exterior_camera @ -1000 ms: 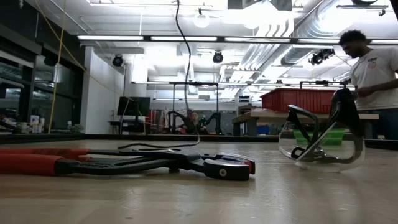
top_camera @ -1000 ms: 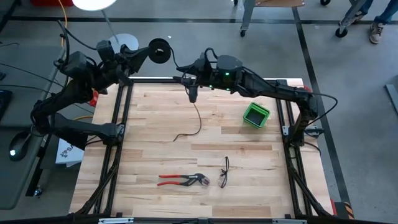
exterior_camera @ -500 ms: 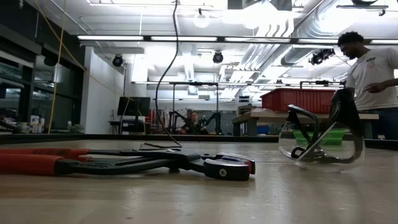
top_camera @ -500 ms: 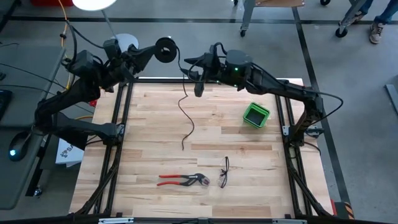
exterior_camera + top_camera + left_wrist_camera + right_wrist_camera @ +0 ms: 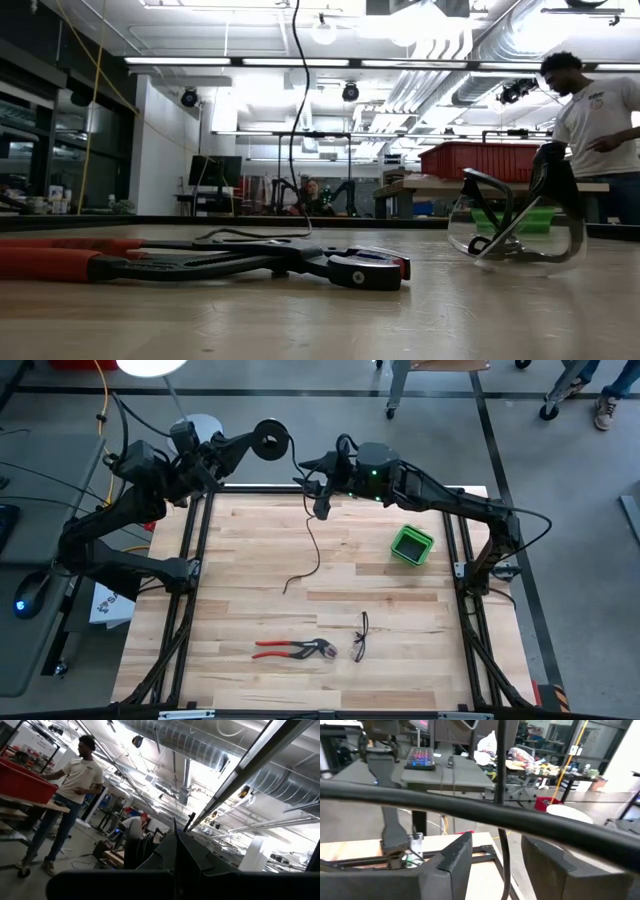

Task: Coil cords
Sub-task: Coil the black wire onto the black spool

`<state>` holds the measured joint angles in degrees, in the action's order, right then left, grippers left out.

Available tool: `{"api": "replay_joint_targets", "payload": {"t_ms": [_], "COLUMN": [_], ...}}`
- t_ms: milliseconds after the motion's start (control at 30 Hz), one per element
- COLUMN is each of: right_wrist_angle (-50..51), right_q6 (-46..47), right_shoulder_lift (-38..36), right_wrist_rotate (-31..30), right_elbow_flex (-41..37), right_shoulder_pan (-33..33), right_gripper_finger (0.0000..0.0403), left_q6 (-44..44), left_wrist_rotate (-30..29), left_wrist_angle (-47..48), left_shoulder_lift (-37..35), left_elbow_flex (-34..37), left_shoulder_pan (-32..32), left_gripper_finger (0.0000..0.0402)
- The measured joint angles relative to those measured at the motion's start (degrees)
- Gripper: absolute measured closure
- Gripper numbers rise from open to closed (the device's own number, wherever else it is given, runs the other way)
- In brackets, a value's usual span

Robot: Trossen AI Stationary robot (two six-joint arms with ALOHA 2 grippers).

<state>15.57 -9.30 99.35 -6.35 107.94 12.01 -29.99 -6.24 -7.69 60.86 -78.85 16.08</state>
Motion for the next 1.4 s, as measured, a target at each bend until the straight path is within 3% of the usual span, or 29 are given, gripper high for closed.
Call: {"api": "replay_joint_targets", "payload": {"t_ms": [267, 433, 700, 1033, 1233, 1400], "right_wrist_angle": [0.47, 0.50, -0.54, -15.47, -19.65, -20.65], "right_q6": [-1.71, -1.81, 0.07, 3.02, 2.94, 2.95], "right_shoulder_lift": [0.00, 0.02, 0.02, 3.09, 4.37, 4.46], "right_wrist_rotate": [-0.74, -0.77, -0.90, 0.83, 0.80, -0.11], "right_elbow_flex": [0.00, 0.00, 0.00, 0.00, -0.02, -0.02], "right_shoulder_pan": [0.00, -0.39, -3.00, -7.16, -7.72, -7.24], "right_gripper_finger": [0.0308, 0.0390, 0.0400, 0.0402, 0.0402, 0.0402], "left_q6": [-1.34, -1.51, -3.77, -14.74, -16.82, -24.83], "left_wrist_rotate": [0.56, 0.70, 0.76, 0.14, 0.15, 2.59], "left_wrist_angle": [0.01, 0.05, 0.03, -0.50, -2.71, -2.92], "left_shoulder_lift": [0.07, 0.05, 0.00, 2.96, 4.87, 5.40], "left_elbow_flex": [0.00, 0.00, 0.00, -0.03, -0.02, -0.02], "left_shoulder_pan": [0.00, 0.00, 0.00, 0.04, 0.04, 0.04], "left_gripper_finger": [0.0401, 0.0401, 0.0401, 0.0401, 0.0401, 0.0401]}}
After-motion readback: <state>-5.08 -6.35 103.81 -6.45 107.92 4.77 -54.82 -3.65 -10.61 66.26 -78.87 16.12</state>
